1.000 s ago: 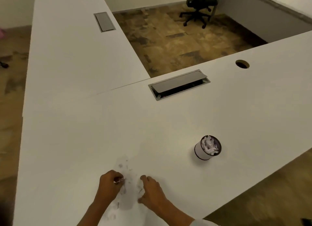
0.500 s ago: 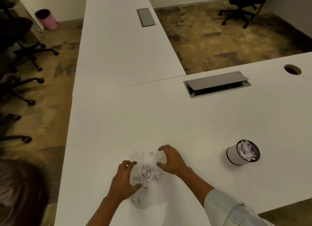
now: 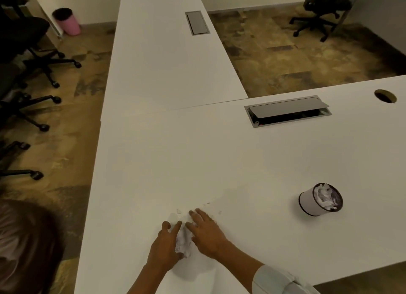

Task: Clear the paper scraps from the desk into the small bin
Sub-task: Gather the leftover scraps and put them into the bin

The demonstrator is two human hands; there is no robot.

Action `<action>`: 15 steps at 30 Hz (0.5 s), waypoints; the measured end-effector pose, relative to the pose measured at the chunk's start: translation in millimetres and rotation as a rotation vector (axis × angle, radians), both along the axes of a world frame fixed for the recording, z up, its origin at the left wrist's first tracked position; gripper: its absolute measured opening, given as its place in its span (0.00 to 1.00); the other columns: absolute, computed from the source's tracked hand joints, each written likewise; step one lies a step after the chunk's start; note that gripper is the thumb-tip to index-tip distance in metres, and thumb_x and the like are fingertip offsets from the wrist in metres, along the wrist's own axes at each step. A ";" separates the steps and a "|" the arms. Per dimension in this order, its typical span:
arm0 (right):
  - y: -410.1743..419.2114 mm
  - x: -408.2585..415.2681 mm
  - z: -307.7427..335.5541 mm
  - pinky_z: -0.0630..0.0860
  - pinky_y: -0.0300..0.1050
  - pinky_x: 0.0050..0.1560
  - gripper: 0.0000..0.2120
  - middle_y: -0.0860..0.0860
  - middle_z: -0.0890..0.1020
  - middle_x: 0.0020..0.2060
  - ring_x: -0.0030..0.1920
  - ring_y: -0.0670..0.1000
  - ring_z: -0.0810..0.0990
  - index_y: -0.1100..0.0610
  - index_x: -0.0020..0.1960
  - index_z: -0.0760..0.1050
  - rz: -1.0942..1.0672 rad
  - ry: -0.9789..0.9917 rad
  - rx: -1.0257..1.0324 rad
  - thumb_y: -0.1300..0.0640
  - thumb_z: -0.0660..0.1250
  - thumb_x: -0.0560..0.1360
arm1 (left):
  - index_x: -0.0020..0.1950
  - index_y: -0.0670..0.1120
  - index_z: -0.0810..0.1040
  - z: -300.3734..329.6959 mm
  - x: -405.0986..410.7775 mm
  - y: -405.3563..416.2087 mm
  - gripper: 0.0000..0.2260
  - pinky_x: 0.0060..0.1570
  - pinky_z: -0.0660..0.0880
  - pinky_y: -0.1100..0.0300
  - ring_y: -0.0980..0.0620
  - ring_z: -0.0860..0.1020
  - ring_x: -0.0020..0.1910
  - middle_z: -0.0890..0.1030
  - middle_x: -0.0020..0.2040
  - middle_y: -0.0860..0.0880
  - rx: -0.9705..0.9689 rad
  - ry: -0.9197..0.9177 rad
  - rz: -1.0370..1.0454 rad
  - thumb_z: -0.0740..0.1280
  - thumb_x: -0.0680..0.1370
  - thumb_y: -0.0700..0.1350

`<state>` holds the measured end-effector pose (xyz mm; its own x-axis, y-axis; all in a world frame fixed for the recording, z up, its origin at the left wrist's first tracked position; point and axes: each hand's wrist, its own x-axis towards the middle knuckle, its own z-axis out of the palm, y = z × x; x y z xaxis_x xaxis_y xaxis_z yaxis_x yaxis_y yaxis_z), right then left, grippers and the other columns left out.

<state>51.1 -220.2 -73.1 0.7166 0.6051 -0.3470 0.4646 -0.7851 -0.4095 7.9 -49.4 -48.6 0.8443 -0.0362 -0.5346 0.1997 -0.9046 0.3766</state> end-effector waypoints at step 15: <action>-11.1 16.9 3.8 0.78 0.41 0.54 0.14 0.57 0.85 0.52 0.54 0.56 0.82 0.61 0.54 0.83 -0.372 0.110 0.137 0.70 0.63 0.73 | 0.48 0.42 0.84 1.3 7.0 -15.2 0.06 0.38 0.67 0.75 0.53 0.76 0.40 0.83 0.46 0.46 -0.100 -0.217 0.197 0.70 0.73 0.37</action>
